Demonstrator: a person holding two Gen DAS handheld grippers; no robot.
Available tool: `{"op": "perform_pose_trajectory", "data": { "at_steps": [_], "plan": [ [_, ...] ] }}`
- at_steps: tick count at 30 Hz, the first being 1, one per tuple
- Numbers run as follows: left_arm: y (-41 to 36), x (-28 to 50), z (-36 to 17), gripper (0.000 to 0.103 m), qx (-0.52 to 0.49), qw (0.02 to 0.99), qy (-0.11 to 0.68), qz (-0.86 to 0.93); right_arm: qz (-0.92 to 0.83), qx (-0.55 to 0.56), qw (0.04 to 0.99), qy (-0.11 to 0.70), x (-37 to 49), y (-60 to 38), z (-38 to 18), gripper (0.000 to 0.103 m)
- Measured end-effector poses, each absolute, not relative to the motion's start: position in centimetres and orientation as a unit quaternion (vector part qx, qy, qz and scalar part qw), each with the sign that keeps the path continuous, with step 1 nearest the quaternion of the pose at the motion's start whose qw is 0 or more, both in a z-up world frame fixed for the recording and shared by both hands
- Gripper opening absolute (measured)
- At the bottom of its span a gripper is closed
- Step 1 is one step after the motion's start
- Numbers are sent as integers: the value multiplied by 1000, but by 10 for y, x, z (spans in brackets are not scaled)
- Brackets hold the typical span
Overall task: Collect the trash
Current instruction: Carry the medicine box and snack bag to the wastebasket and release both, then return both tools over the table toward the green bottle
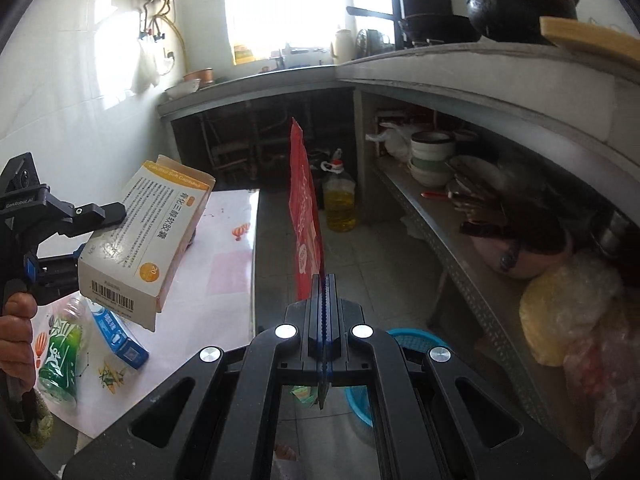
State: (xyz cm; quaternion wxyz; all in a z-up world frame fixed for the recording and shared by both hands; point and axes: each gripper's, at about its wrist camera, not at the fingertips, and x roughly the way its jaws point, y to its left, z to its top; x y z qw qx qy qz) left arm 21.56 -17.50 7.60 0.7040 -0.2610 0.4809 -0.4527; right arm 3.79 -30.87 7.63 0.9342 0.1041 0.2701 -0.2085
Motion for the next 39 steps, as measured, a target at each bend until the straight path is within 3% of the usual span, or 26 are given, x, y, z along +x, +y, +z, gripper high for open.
{"op": "perform_pose_trajectory", "data": {
  "at_steps": [11, 25, 28, 31, 39],
  "plan": [
    [-295, 196, 59, 29, -115, 723, 504, -459, -303, 156, 885, 318, 0, -366, 32, 0],
    [-422, 188, -52, 29, 46, 702, 580, -411, -332, 249, 819, 395, 24, -436, -70, 0],
    [-443, 191, -74, 32, 68, 690, 593, -409, -346, 266, 804, 404, 38, -453, -91, 7],
    [-444, 198, -89, 43, 50, 691, 605, -393, -353, 285, 784, 425, 45, -465, -120, 32],
    [-413, 206, -77, 44, 32, 699, 603, -384, -366, 263, 781, 433, 29, -443, -120, 34]
  ]
}}
